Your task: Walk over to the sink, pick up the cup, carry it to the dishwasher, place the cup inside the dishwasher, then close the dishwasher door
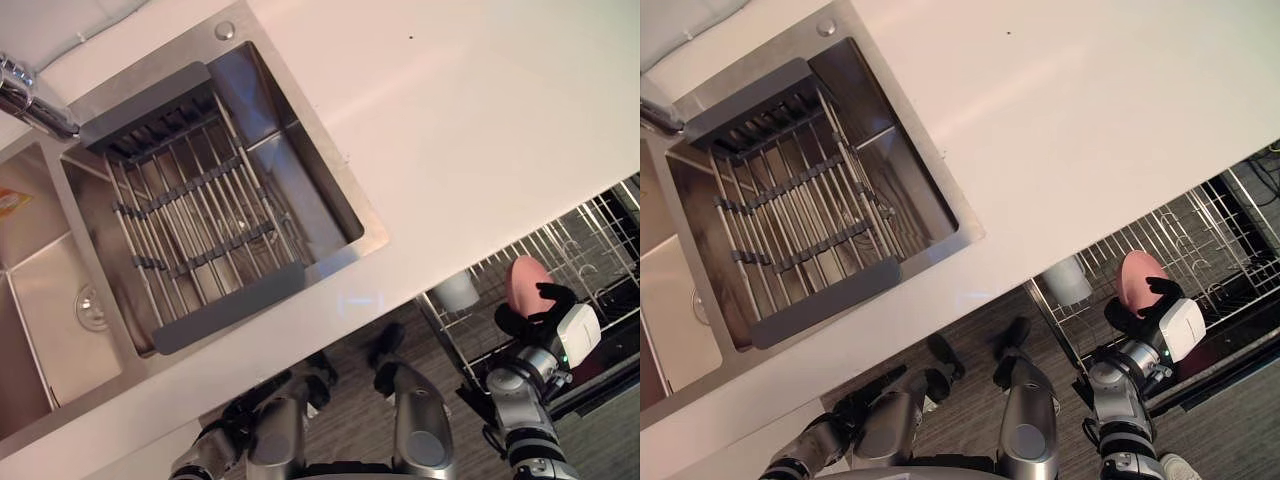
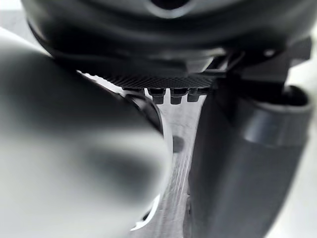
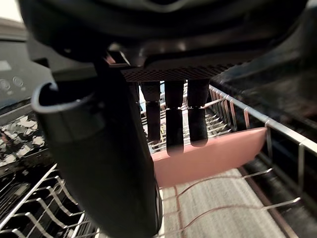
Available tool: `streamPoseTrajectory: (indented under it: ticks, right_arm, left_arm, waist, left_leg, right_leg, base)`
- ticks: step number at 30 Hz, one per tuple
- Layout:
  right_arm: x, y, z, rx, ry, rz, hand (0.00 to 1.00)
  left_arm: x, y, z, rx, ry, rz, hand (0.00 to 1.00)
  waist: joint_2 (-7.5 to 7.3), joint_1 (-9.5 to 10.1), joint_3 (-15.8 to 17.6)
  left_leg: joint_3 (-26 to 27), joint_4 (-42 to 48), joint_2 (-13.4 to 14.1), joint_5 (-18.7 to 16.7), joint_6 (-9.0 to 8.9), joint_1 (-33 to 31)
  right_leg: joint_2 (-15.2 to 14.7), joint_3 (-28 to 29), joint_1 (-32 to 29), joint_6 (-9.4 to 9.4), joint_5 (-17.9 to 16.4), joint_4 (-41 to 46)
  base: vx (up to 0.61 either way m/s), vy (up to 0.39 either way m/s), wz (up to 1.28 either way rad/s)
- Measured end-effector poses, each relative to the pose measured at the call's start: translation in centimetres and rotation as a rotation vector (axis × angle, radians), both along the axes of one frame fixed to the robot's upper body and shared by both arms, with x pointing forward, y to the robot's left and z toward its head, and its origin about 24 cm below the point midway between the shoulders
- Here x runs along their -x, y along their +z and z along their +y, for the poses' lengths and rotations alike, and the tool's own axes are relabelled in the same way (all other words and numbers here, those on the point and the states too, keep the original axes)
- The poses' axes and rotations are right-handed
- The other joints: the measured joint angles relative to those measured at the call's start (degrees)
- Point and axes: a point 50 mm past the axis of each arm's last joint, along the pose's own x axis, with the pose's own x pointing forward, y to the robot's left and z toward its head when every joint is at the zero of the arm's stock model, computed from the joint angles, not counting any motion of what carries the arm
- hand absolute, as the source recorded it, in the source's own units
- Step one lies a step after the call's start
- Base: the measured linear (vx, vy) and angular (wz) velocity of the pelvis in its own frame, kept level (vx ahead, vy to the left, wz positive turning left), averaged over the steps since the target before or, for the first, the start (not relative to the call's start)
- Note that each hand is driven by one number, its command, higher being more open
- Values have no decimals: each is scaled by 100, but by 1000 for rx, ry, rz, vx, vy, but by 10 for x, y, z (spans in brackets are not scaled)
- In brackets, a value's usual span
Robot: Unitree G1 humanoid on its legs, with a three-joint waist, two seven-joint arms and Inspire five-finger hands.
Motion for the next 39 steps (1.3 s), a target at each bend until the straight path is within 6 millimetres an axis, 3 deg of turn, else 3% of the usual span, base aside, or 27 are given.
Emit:
streamPoseTrajectory:
  ticks: [6, 8, 11, 13, 15, 18, 19, 20, 22, 24, 26, 28, 29, 31, 33, 39]
  right_arm:
    - [-4, 8, 0, 8, 25, -60, 100]
    - [-5, 18, 0, 13, 34, -126, 100]
    - [0, 50, -3, 0, 31, -355, 100]
    - [14, 82, -13, 41, -7, -556, 100]
    - [30, 101, -23, 65, -74, -701, 100]
    - [64, 108, -48, -37, -220, -945, 100]
    - [73, 106, -54, -71, -256, -988, 100]
    - [104, 93, -71, -207, -369, -1120, 100]
    - [122, 77, -79, -302, -442, -1173, 100]
    - [154, 39, -87, -486, -547, -1237, 100]
    - [165, 15, -82, -613, -562, -1278, 100]
    - [164, -18, -62, -853, -511, -1330, 100]
    - [160, -25, -55, -918, -485, -1338, 100]
    - [136, -44, -21, -1151, -328, -1313, 100]
    - [126, -44, -5, -1205, -219, -1323, 100]
    - [116, -39, 3, -1312, 14, -1262, 100]
  left_arm:
    - [5, 1, 4, 97, 74, 85, 100]
    - [7, 2, 5, 116, 83, 122, 100]
    - [12, 2, 6, 150, 92, 184, 100]
    - [19, 0, 4, 183, 123, 212, 100]
    - [24, -1, 4, 206, 160, 219, 100]
    - [34, -3, 8, 221, 209, 225, 100]
    - [35, -4, 9, 221, 217, 226, 100]
    - [39, -4, 11, 225, 240, 231, 100]
    - [45, -6, 13, 231, 267, 244, 100]
    - [57, -8, 16, 250, 334, 275, 100]
    - [64, -10, 15, 259, 363, 299, 100]
    - [69, -12, 12, 273, 401, 324, 100]
    - [71, -13, 11, 274, 405, 332, 100]
    - [76, -15, 5, 289, 428, 345, 100]
    - [79, -17, 3, 287, 447, 342, 100]
    - [87, -18, 3, 281, 466, 347, 100]
  waist:
    - [-3, 102, 2]
    - [-5, 101, 3]
    - [-8, 87, 4]
    - [-20, 76, 9]
    - [-76, 64, 33]
    - [-163, -57, 13]
    - [-178, -61, 5]
    - [-212, -127, -20]
    - [-260, -195, -61]
    - [-357, -287, -154]
    - [-365, -340, -236]
    - [-349, -377, -268]
    - [-332, -376, -309]
    - [-252, -348, -440]
    - [-227, -300, -527]
    - [-214, -191, -765]
  left_leg:
    - [-31, 63, -14, -7, -11, 73]
    - [-10, 95, -13, -29, -33, 131]
    - [42, 247, 56, -129, -65, 201]
    - [122, 411, 127, -253, -100, 282]
    - [203, 527, 186, -343, -142, 356]
    - [302, 690, 280, -480, -195, 473]
    - [328, 700, 290, -488, -207, 511]
    - [353, 721, 320, -520, -263, 633]
    - [363, 728, 339, -542, -298, 734]
    - [490, 709, 367, -558, -321, 959]
    - [523, 682, 368, -563, -330, 1049]
    - [615, 653, 370, -563, -331, 1205]
    - [624, 644, 370, -564, -332, 1219]
    - [633, 620, 364, -560, -342, 1226]
    - [628, 622, 356, -566, -335, 1216]
    - [686, 621, 346, -593, -358, 1230]
  right_leg:
    - [-135, 13, -2, 30, -225, 306]
    - [-180, 55, -1, 32, -303, 442]
    - [-203, 154, 5, 17, -424, 640]
    - [-227, 252, 5, 13, -556, 847]
    - [-231, 345, 6, 26, -667, 985]
    - [-228, 457, 28, 24, -840, 1190]
    - [-227, 485, 34, 13, -867, 1227]
    - [-228, 507, 115, 0, -953, 1320]
    - [-227, 506, 193, -6, -1018, 1367]
    - [-219, 516, 361, -5, -1128, 1428]
    - [-220, 523, 418, -3, -1176, 1453]
    - [-221, 541, 537, 6, -1215, 1469]
    - [-222, 538, 541, 18, -1226, 1471]
    - [-240, 505, 558, 54, -1248, 1475]
    - [-281, 467, 563, 86, -1267, 1505]
    - [-457, 227, 664, 88, -1270, 1562]
  base:
    - [-22, 0, 4]
    - [-29, -17, -6]
    - [-17, -40, -13]
    - [-2, -49, -19]
    - [20, -49, -21]
    - [58, -57, -20]
    - [114, -76, -19]
    - [104, -65, -12]
    - [66, -38, -6]
    - [94, -47, -9]
    - [49, -25, -7]
    - [0, -12, -9]
    - [-47, -5, -1]
    - [-64, 2, 6]
    - [-80, 8, 10]
    - [-64, 21, 16]
